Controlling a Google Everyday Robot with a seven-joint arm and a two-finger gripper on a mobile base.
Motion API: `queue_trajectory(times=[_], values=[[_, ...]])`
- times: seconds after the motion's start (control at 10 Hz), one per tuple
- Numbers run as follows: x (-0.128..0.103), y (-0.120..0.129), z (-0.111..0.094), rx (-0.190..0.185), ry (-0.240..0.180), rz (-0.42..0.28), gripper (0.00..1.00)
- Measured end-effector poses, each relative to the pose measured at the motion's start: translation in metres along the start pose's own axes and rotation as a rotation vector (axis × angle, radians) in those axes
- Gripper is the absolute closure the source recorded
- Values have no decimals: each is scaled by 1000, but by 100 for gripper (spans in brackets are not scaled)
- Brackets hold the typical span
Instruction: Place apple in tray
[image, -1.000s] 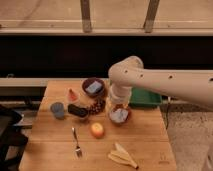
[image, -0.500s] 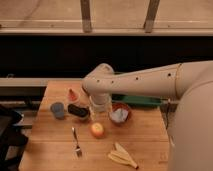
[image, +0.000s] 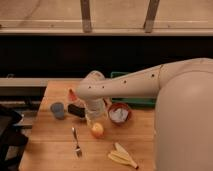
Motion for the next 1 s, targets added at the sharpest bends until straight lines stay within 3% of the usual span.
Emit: queue_trajectory(times=[0.5,1.0], values=[[-3,24,11,-58,28,-64,35],[-12,14,36,-62,72,-49,35]])
